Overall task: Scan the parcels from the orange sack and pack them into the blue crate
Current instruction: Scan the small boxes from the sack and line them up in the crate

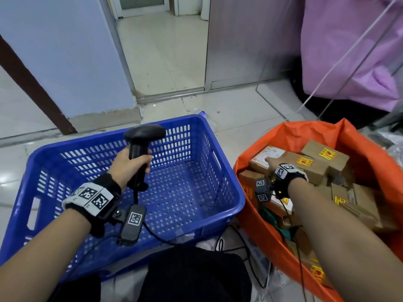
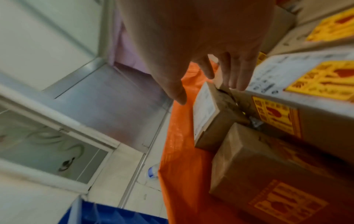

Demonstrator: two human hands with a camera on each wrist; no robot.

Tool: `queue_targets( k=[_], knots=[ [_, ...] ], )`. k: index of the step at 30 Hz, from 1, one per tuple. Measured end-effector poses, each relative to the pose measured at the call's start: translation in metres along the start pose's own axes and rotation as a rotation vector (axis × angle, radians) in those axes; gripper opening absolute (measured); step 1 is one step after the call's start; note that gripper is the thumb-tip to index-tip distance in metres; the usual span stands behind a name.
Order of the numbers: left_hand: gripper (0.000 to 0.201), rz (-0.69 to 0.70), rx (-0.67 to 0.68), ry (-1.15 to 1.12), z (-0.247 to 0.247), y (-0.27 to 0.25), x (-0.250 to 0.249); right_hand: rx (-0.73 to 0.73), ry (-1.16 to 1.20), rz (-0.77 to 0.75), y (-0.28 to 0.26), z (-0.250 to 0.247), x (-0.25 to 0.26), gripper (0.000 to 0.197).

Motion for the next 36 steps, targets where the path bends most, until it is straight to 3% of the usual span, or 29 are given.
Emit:
queue_targets(
  k=[10, 15, 19, 21, 23, 25, 27, 29, 31, 33, 36],
  knots=[
    [0.008, 0.01, 0.051, 0.014, -0.004, 0.003, 0.001, -0.01, 0.058, 0.075, 0.033, 0.027, -0.002, 0.048],
    [0.01, 0.001, 0.037, 0.026, -0.006, 0.005, 0.004, -0.035, 0.192, 0.085, 0.074, 0.042, -0.012, 0.091],
    [0.01, -0.002, 0.039, 0.029, -0.005, 0.005, 0.005, 0.061, 0.16, 0.04, 0.031, 0.041, 0.017, 0.075],
    [0.012, 0.003, 0.047, 0.032, -0.003, 0.004, 0.003, 0.07, 0.11, 0.034, 0.032, 0.042, 0.022, 0.087],
    [0.011, 0.008, 0.051, 0.038, -0.002, 0.002, 0.002, 0.028, 0.046, 0.04, 0.069, 0.047, 0.013, 0.103],
    [0.01, 0.005, 0.047, 0.042, -0.002, 0.001, 0.002, 0.049, 0.003, 0.06, 0.101, 0.055, -0.001, 0.095],
    [0.01, -0.005, 0.053, 0.044, -0.001, 0.0, 0.004, 0.118, -0.005, 0.054, 0.062, 0.052, 0.017, 0.069],
    [0.011, -0.012, 0.067, 0.051, -0.001, -0.001, 0.005, 0.147, -0.055, -0.044, 0.051, 0.053, 0.03, 0.052],
    [0.012, -0.014, 0.083, 0.056, -0.001, -0.001, 0.006, 0.163, -0.12, -0.071, 0.06, 0.056, 0.027, 0.054],
    [0.011, -0.01, 0.089, 0.056, 0.0, 0.0, 0.006, 0.133, -0.348, -0.062, 0.069, 0.053, 0.017, 0.046],
    [0.011, -0.002, 0.078, 0.044, 0.0, 0.001, 0.004, 0.077, -0.342, -0.12, 0.05, 0.047, 0.013, 0.045]
  ],
)
Point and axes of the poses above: each hand's wrist, its own y-axis towards the middle knuckle, its own z-axis out of the palm, x = y × z, the point moved 7 cm from there along y, towards the middle knuckle, and after that the axes turned 3 degrees about x, right-handed, at the moved point
